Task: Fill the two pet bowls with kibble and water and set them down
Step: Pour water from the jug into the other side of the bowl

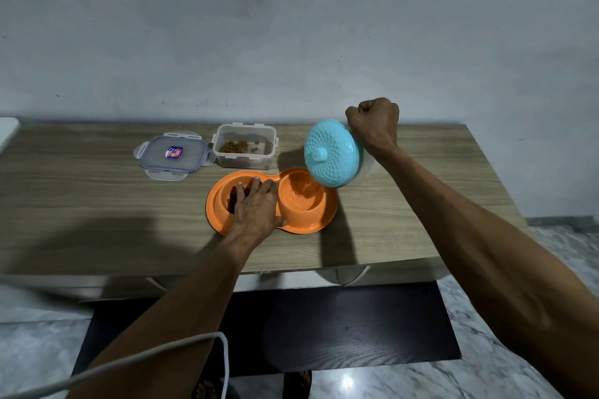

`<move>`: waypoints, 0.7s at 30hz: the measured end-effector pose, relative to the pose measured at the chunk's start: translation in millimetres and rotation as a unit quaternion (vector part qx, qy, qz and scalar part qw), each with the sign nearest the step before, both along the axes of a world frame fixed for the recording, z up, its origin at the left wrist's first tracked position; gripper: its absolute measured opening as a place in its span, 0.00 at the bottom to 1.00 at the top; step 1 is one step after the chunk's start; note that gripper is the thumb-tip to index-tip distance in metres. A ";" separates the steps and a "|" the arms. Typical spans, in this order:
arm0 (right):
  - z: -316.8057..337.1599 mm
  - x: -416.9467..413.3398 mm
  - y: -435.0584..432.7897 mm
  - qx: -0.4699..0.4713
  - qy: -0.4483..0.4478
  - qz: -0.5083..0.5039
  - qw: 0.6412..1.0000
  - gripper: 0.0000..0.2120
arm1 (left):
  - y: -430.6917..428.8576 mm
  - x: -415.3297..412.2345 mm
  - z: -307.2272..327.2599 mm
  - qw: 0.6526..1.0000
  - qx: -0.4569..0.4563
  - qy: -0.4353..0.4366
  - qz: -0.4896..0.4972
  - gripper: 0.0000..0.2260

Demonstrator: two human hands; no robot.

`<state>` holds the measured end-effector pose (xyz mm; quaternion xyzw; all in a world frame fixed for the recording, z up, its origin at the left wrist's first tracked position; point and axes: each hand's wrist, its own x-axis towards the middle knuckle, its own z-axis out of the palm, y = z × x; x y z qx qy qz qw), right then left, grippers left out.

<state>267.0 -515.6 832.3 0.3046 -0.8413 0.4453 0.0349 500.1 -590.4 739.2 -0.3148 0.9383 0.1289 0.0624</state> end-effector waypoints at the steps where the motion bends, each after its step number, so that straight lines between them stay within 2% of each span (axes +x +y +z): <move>1: -0.7 -0.1 -0.4 0.000 -0.001 0.002 1.000 0.15 | 0.0 -0.2 0.2 1.000 -0.001 0.000 0.000 0.42; 21: 5.0 5.2 -1.7 0.002 -0.010 0.008 1.000 0.16 | 0.6 -0.4 2.3 1.000 -0.005 -0.009 0.003 0.41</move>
